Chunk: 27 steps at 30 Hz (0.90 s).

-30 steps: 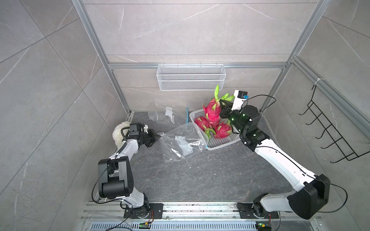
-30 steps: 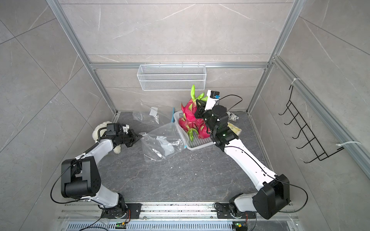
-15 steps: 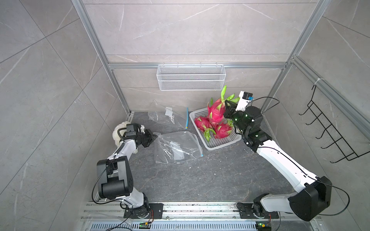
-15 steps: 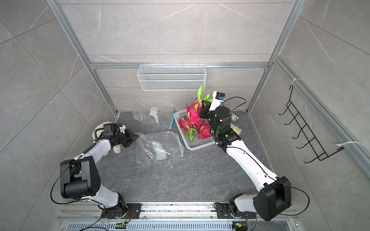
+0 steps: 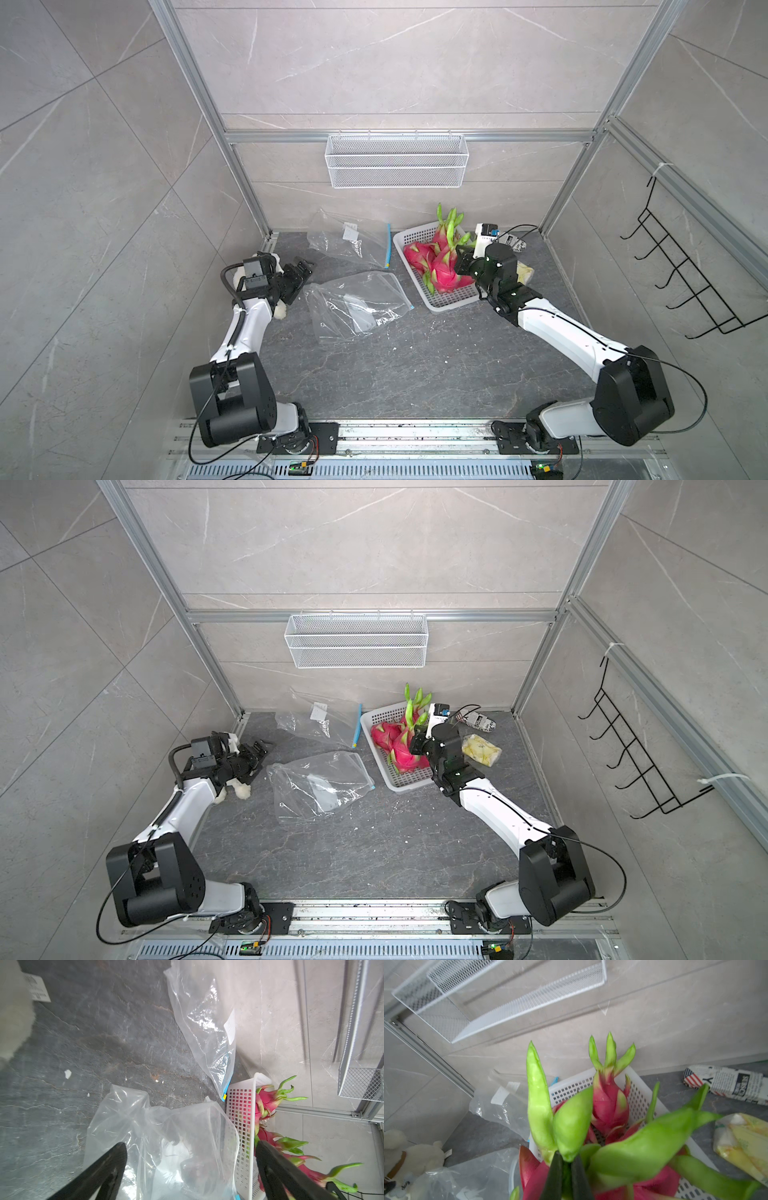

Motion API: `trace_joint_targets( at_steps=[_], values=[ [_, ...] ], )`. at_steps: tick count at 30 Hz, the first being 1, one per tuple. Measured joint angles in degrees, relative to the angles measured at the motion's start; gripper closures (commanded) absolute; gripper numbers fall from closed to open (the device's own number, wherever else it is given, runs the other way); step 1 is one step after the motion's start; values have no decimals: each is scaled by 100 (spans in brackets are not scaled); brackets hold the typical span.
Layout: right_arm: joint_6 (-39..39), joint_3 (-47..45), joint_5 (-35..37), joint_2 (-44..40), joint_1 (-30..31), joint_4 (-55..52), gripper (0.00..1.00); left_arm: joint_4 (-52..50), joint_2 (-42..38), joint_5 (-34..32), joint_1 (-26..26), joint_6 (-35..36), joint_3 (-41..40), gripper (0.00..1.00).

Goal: Open the zip-top bag and take out the dragon fruit
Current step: Place the zipper food storage bag at the center of the board.

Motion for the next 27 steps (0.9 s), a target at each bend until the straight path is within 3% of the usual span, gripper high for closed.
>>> trace_joint_targets(
  at_steps=[4,12,14,17,21,27],
  values=[
    [92,-374,-61,210,0,157,100,74,-426,-232,0,57,-120,0],
    [264,-772,-63,315,-15,660,98,201,-442,-256,0,50,-267,1],
    [310,-874,-59,315,-15,730,87,221,-422,-254,0,50,-269,0],
    [391,-918,-59,315,-22,785,60,271,-411,-256,0,55,-269,1],
    [319,-916,-9,151,-20,575,41,247,-409,-378,-2,157,-269,0],
    [-42,-527,616,-699,-20,-487,37,98,-426,-944,-2,640,-278,0]
  ],
)
